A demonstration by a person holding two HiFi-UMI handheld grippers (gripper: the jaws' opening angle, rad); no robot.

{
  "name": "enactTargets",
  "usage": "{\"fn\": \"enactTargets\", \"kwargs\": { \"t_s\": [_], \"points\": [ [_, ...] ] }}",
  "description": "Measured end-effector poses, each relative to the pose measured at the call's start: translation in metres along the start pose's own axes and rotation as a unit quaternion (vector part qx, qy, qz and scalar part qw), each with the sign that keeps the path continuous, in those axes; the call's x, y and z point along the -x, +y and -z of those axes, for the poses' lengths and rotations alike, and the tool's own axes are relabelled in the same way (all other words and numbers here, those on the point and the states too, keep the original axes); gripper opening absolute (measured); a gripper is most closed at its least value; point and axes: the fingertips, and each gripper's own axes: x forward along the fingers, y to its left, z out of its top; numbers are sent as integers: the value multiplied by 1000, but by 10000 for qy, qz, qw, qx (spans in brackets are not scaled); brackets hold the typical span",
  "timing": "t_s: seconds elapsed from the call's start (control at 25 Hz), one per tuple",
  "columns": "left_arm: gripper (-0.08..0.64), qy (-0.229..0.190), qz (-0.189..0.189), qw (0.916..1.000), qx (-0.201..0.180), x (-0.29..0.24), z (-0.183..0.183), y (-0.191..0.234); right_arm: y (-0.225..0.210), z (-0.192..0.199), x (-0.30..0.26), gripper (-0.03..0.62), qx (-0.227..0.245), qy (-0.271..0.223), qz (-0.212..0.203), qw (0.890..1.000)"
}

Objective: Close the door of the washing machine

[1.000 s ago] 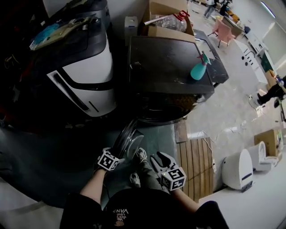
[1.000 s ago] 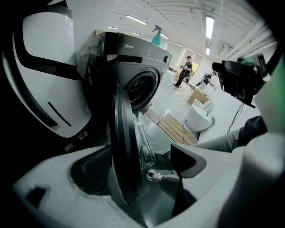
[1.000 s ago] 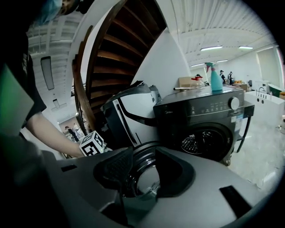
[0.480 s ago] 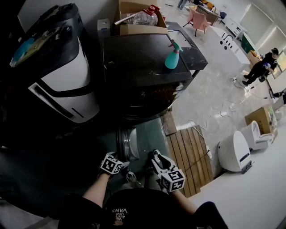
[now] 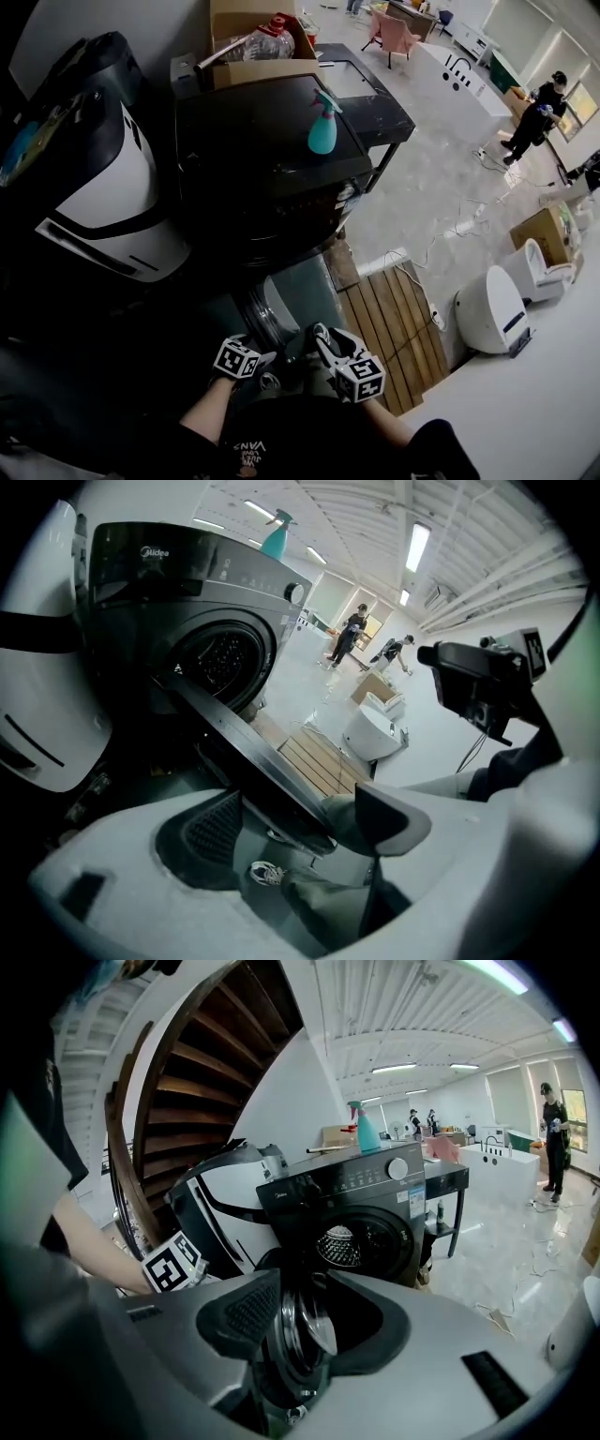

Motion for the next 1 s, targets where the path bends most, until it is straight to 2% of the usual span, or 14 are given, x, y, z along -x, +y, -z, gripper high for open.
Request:
{"fn": "enactTargets", "kwargs": {
  "t_s": [0.48, 1.0],
  "points": [
    [362, -62, 207, 9996, 173, -55, -77, -25, -89, -17, -31, 153, 9, 401, -185, 9990],
    [341, -552, 187, 9981, 216, -108, -177, -20, -179, -27, -67, 149, -108, 603, -169, 9980]
  ]
}}
